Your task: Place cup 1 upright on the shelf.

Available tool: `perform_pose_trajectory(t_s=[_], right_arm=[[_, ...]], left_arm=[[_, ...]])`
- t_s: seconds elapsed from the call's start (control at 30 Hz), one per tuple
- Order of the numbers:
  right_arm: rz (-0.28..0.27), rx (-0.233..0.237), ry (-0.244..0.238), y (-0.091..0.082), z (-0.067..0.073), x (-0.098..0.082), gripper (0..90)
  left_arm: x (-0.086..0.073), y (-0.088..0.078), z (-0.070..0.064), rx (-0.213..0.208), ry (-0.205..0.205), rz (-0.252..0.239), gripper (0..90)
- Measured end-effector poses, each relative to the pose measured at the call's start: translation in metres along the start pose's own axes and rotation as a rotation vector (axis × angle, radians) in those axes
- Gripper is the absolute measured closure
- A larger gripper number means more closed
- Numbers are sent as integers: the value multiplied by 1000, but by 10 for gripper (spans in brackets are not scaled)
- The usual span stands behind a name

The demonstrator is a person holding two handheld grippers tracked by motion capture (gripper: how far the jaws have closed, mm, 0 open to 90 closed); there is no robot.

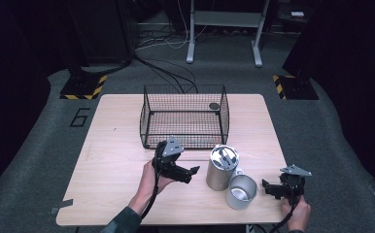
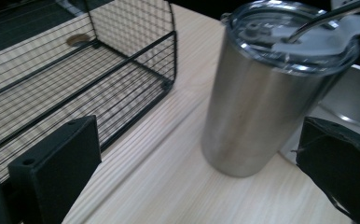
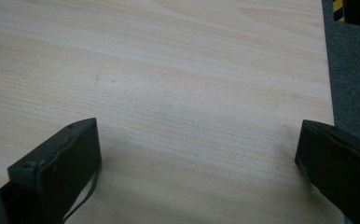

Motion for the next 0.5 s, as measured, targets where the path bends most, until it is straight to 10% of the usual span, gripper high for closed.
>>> perform_pose_trajectory(t_s=[0.5], right_arm=[[-1, -3, 0, 0, 0, 0, 0]], left_arm=[[23, 29, -38, -83, 64, -13, 0]])
Point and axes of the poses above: each handheld gripper's, and its own axes: y roughly forward along the jaws, x roughly out of its top, z roughly to its left, the point moved 9 cm from there along y, roughly forward along the jaws, and after that the axes turned 6 degrees about x, right-handed, at the moved point
